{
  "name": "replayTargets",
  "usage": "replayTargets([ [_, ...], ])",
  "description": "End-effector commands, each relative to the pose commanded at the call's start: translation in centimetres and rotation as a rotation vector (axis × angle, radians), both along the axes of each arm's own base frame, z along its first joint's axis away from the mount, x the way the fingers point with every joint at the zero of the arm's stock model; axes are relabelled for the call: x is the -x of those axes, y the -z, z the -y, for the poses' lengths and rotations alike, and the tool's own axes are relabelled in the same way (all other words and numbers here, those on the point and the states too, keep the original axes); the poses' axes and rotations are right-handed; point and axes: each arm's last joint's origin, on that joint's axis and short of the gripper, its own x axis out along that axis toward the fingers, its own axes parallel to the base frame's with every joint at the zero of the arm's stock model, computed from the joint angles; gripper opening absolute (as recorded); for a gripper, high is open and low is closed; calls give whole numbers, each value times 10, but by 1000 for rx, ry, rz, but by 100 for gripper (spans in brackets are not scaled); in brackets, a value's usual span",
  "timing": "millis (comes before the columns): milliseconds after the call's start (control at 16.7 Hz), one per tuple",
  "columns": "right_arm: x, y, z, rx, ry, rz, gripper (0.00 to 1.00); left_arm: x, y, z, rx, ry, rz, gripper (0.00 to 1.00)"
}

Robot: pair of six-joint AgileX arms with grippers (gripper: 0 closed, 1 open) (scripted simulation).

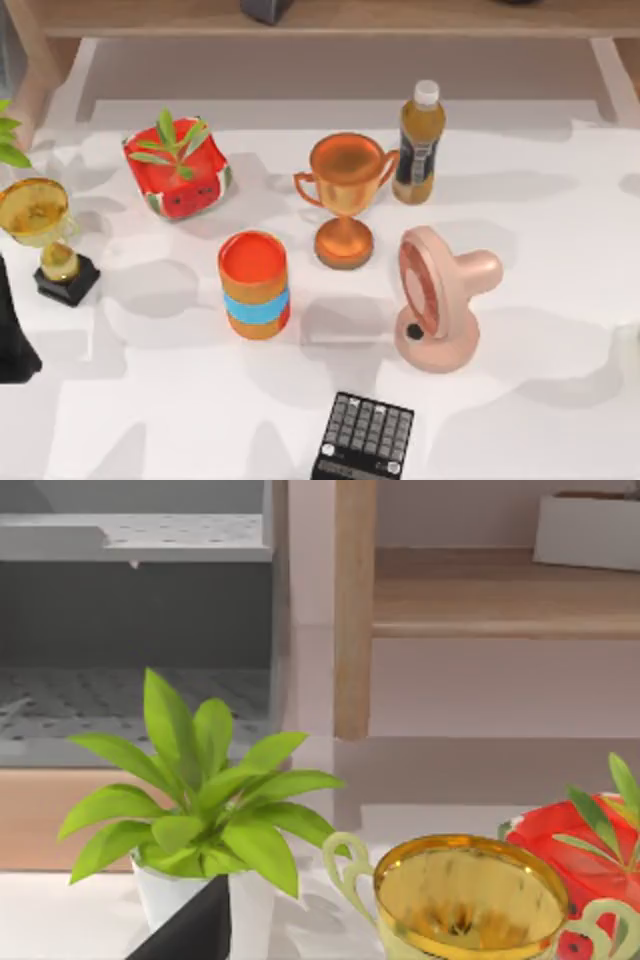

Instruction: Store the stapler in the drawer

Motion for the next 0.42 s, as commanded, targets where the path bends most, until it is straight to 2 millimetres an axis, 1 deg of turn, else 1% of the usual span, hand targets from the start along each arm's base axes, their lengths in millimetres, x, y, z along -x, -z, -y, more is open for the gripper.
replayTargets([
  [60, 0, 0, 0, 0, 0, 0, 98, 0, 0, 0, 0, 0, 0, 100],
  [120, 0, 0, 0, 0, 0, 0, 100, 0, 0, 0, 0, 0, 0, 100],
  [420, 0, 0, 0, 0, 0, 0, 100, 0, 0, 0, 0, 0, 0, 100],
])
